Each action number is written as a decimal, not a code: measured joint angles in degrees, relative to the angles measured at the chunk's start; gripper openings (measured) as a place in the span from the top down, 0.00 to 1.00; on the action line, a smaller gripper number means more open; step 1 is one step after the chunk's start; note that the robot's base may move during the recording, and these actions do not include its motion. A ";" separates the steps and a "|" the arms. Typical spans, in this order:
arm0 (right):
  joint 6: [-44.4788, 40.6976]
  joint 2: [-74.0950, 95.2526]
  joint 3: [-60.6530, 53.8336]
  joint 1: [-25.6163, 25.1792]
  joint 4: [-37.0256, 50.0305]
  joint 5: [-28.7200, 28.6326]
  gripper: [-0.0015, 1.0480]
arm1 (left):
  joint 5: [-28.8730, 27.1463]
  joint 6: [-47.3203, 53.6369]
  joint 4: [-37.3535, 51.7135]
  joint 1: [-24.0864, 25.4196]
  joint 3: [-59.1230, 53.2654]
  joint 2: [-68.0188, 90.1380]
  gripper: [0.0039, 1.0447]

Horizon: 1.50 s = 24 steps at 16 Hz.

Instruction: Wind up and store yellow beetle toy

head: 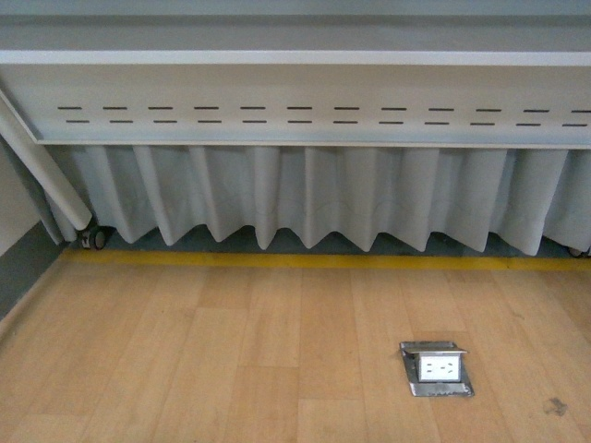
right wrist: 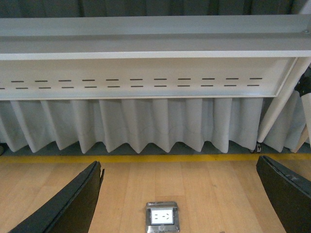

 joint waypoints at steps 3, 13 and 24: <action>0.02 0.00 0.00 0.00 0.00 0.00 0.06 | 0.00 0.00 0.04 0.00 0.00 0.00 0.06; 0.02 0.00 0.00 0.00 0.02 0.00 0.06 | 0.00 0.00 0.07 0.00 0.00 0.00 0.06; 0.02 0.00 0.00 0.00 0.02 0.00 0.06 | 0.00 0.00 0.07 0.00 0.00 0.00 0.06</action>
